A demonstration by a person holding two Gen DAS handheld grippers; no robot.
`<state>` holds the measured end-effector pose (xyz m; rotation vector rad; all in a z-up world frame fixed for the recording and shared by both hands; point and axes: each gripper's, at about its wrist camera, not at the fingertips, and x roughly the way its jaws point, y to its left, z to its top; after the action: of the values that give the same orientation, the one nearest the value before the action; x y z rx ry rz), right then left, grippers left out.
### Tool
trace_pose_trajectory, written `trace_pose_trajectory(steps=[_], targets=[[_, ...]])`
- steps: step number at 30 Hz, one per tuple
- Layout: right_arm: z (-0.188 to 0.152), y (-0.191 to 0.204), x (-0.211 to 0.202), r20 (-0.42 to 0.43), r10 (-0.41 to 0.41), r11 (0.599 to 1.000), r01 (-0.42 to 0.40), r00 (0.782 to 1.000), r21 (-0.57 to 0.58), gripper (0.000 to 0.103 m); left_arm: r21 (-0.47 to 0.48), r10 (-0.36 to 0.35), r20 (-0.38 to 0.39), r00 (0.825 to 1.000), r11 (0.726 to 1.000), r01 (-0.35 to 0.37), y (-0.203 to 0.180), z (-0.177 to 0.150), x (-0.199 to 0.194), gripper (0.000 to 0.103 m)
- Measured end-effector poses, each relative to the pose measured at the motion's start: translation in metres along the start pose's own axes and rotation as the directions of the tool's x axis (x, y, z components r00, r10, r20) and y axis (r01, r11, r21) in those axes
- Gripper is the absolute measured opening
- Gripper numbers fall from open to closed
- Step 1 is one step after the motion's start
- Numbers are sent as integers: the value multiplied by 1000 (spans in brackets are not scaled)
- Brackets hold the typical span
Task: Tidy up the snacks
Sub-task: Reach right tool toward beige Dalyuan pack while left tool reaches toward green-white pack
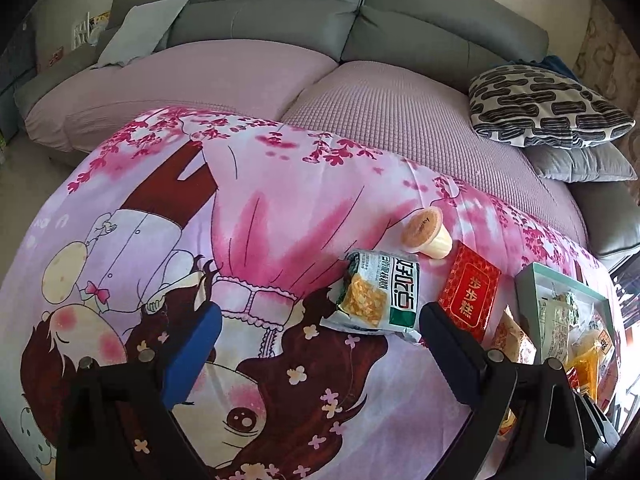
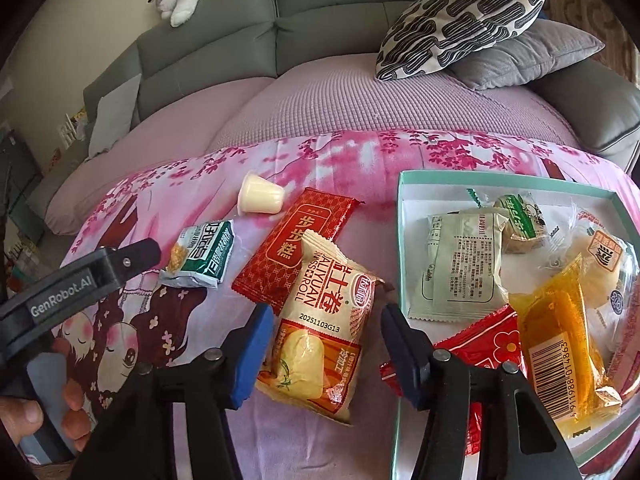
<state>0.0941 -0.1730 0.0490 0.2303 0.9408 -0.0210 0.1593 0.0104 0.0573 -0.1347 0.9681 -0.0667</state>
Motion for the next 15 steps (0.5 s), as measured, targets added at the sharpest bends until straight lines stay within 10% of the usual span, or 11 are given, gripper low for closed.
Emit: trace_pose_trajectory(steps=[15], targets=[[2,8,10,-20,0,999,-1,1000,-43,53,41,-49,-97,994,998,53,-26,11,50,74]])
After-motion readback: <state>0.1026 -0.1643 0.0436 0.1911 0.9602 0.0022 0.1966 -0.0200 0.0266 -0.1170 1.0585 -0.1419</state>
